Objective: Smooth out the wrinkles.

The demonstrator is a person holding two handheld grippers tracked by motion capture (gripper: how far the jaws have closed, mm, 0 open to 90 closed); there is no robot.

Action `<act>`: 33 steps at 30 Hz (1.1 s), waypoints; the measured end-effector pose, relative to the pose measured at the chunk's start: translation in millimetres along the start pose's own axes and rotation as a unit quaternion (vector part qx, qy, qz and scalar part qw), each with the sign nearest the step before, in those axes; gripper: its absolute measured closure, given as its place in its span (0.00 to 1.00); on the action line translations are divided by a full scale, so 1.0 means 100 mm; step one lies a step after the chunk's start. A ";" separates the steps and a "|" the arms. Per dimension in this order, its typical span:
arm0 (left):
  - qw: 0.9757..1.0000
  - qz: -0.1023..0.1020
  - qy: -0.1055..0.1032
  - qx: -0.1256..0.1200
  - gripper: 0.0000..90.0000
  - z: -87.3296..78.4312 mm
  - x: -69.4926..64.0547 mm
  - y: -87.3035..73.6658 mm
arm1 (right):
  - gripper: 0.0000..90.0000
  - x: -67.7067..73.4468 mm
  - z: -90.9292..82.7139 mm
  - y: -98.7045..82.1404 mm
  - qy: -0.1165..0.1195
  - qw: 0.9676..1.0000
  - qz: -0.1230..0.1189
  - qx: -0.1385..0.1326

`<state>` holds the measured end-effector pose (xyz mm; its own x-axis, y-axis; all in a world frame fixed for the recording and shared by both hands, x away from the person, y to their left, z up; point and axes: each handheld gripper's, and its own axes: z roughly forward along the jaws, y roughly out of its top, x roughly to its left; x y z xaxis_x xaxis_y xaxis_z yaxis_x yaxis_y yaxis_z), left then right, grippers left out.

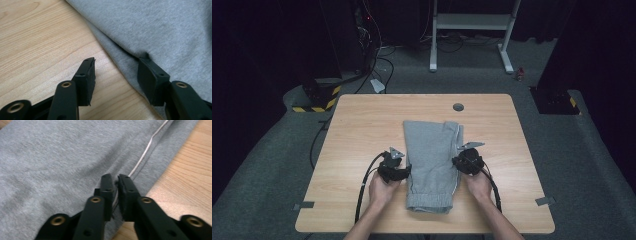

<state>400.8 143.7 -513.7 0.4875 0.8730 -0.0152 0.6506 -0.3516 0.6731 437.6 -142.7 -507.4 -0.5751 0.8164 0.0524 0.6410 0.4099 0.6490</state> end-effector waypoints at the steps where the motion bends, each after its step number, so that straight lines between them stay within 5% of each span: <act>1: 1.000 0.004 0.004 0.000 0.54 0.00 0.00 0.00 | 0.94 -0.01 0.00 0.00 0.000 1.000 -0.001 0.001; 6: 1.000 0.000 0.010 0.009 0.59 -0.02 -0.02 0.01 | 0.95 -0.03 -0.11 -0.01 -0.023 1.000 -0.016 -0.002; 10: 1.000 -0.010 0.003 0.015 0.59 -0.02 0.02 0.02 | 0.93 -0.13 -0.18 -0.08 -0.023 1.000 0.003 0.008; 13: 0.999 -0.034 -0.020 -0.011 0.56 -0.04 0.05 0.03 | 0.84 -0.11 -0.20 -0.07 -0.020 1.000 0.002 0.001; 14: 0.999 -0.034 -0.026 -0.028 0.56 -0.05 0.07 0.06 | 0.82 -0.11 -0.19 -0.05 -0.020 1.000 0.005 -0.004; 19: 0.998 -0.023 -0.039 -0.038 0.55 0.04 0.05 0.24 | 0.70 -0.15 -0.08 0.18 -0.024 0.999 0.027 -0.023; 24: 0.999 -0.009 -0.041 -0.023 0.55 0.22 0.02 0.35 | 0.78 -0.22 0.07 0.30 -0.035 0.998 0.041 -0.013; 28: 0.999 0.003 -0.033 -0.013 0.56 0.31 -0.03 0.34 | 0.99 -0.28 0.13 0.28 -0.043 0.998 0.044 0.000; 33: 0.999 0.026 -0.020 -0.008 0.58 0.30 -0.06 0.33 | 0.99 -0.39 0.05 0.24 -0.059 0.997 0.041 -0.002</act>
<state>436.9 116.2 -513.7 0.5434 0.8394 -0.0087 0.6146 -0.3908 0.6852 477.5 -162.6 -497.4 -0.4574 0.8891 0.0153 0.6810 0.3392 0.6490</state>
